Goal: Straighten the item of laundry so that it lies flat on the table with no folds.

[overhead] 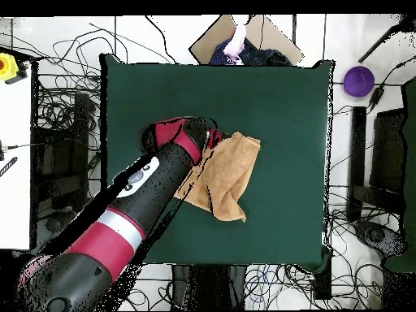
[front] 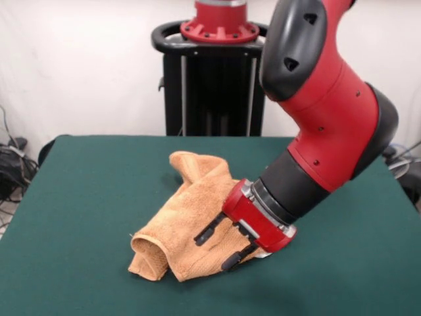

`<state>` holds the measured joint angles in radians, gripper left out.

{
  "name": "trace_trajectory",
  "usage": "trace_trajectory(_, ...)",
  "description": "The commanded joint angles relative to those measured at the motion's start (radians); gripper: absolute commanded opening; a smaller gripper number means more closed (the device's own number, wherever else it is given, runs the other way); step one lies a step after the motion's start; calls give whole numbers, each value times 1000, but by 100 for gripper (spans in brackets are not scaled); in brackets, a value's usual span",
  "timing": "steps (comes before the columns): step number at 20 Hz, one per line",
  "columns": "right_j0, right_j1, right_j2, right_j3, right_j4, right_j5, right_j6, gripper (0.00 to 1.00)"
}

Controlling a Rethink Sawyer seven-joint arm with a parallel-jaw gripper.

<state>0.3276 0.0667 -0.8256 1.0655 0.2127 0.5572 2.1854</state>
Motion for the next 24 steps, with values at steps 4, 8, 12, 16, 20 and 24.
trace_trajectory(4, -19, 1, 175, 57, 63, -71, 219, 100)
trace_trajectory(8, -16, 1, 171, 63, 62, -69, 226, 100)
trace_trajectory(12, -3, 14, 168, 72, 66, -85, 246, 100)
trace_trajectory(16, -9, 20, 168, 64, 69, -83, 243, 100)
trace_trajectory(20, 3, 41, 122, 42, 59, -15, 245, 100)
trace_trajectory(24, -10, 27, 127, 32, 57, 80, 211, 100)
